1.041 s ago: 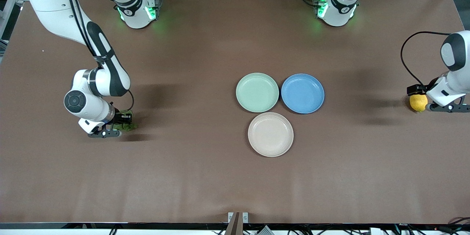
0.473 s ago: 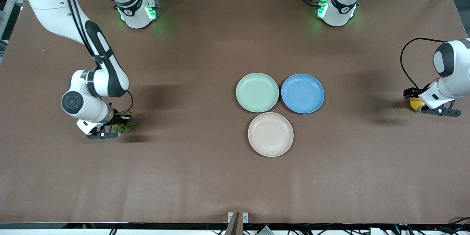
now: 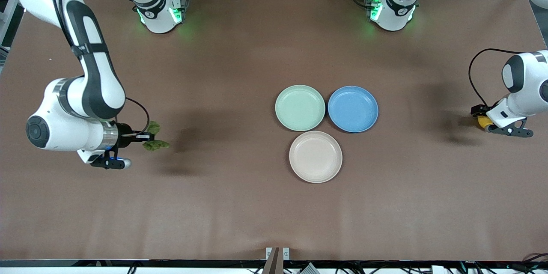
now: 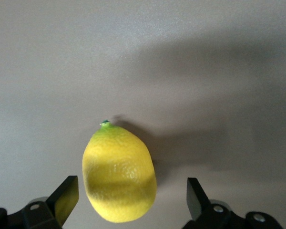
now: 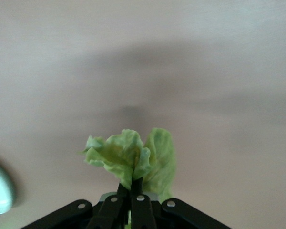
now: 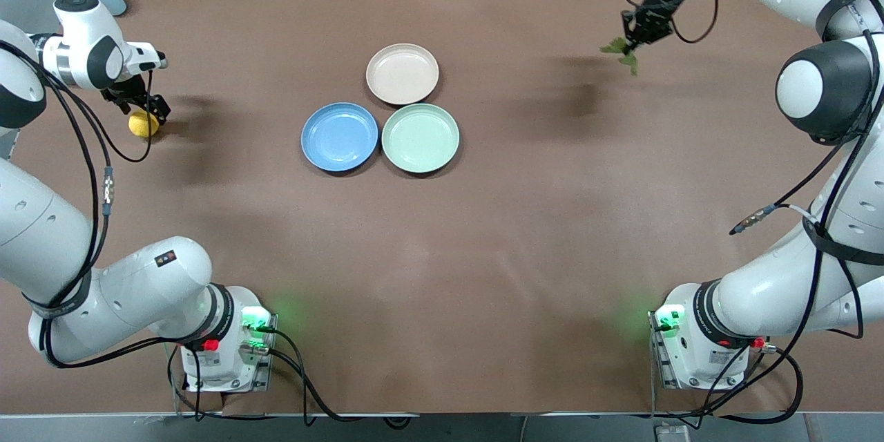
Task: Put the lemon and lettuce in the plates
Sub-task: 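Carry the lettuce with the right gripper onto the mint green plate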
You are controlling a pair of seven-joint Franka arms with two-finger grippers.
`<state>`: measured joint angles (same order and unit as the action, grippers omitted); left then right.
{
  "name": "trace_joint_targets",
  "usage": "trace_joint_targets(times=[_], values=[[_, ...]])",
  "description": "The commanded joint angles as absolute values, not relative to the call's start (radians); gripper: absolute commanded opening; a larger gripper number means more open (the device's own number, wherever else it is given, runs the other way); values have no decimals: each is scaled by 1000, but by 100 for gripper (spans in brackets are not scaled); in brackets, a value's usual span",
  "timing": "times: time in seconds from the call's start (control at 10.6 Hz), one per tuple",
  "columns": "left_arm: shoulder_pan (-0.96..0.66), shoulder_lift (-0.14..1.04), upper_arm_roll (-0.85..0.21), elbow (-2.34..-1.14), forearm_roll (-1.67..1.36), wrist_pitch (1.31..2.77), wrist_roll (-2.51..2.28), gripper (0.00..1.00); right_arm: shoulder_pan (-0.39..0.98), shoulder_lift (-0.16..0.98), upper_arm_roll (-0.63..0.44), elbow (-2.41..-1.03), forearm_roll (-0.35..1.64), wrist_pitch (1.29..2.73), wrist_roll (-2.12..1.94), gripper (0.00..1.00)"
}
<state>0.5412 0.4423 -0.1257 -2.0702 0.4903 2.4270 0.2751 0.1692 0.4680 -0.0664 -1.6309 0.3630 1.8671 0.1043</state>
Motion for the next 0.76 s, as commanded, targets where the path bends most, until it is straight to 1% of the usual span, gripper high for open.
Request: trace_joint_targets(times=[0.0,0.09,0.28,0.38,0.57,0.66], values=[[558,454,-132,-2063,535,2445,275,100,378,512,-67,-1557,385,1902,411,0],[564,466,-132,-2057,549,2447,275,100,472,531,-67,-1549,384,1977,554,0],[565,482,-132,-2049,557,2447,275,100,617,575,-67,-1548,390,2081,716,0],[565,488,-132,-2045,563,2448,275,100,705,601,-67,-1548,388,2173,804,0],[568,506,-132,-2045,563,2468,273,100,832,681,-69,-1533,376,2374,987,0],[578,506,-132,-2045,564,2480,273,72,889,721,-72,-1514,365,2444,1065,0]])
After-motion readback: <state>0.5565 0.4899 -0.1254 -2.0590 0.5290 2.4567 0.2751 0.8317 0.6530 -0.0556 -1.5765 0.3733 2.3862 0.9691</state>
